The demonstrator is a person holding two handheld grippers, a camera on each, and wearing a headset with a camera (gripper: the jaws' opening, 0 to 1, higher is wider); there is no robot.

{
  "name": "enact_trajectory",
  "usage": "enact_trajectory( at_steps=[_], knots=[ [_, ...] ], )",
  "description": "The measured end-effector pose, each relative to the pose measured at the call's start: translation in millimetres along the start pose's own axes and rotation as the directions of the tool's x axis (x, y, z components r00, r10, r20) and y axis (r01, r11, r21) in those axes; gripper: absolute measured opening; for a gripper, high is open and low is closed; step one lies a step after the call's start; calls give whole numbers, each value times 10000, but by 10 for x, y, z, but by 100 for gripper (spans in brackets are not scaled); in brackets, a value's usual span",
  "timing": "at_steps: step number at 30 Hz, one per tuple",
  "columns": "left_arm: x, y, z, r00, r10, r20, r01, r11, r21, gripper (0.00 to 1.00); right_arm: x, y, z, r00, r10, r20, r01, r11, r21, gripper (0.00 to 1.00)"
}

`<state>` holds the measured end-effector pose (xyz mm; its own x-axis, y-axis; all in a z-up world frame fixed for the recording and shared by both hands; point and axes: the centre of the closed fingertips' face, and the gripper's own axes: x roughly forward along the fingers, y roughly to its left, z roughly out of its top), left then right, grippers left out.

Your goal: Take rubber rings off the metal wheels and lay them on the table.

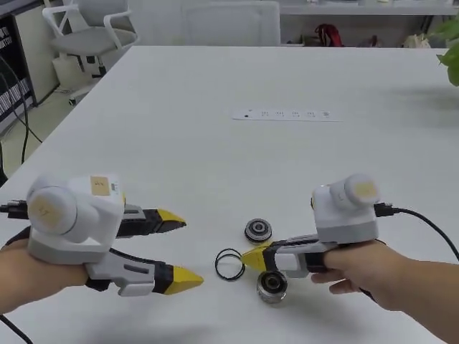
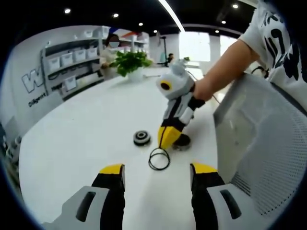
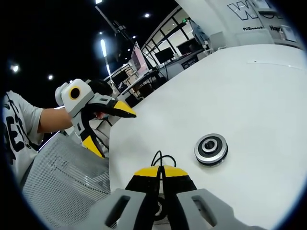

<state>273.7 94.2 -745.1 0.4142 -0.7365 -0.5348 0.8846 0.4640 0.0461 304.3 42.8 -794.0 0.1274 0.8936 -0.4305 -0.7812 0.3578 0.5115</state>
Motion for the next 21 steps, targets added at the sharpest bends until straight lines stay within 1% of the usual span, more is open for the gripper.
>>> enact_trajectory(
  at_steps=[3,8,11,13,17,21],
  knots=[
    [11,2,-3,10000,-12,-17,12,10000,-10,56,10,-17,-15,10000,-82,-53,82,9999,-80,0],
    [36,8,2,10000,-38,-38,38,10000,-33,56,29,-33,-62,9992,-302,-271,289,9986,-454,0],
    [52,23,-1,10000,-42,-56,42,10000,-56,56,18,-57,-65,9987,-411,-287,395,9978,-538,2],
    [60,33,-6,10000,-37,-77,36,10000,-59,56,8,-76,-58,9985,-498,-248,480,9967,-658,3],
    [82,51,-9,9999,-36,-102,35,9999,-99,56,-21,-94,-55,9985,-511,-216,497,9969,-612,6],
    [125,86,17,9999,-50,-92,50,10000,-82,56,-78,-101,-7,9987,-512,-79,506,9968,-619,8]
  ],
)
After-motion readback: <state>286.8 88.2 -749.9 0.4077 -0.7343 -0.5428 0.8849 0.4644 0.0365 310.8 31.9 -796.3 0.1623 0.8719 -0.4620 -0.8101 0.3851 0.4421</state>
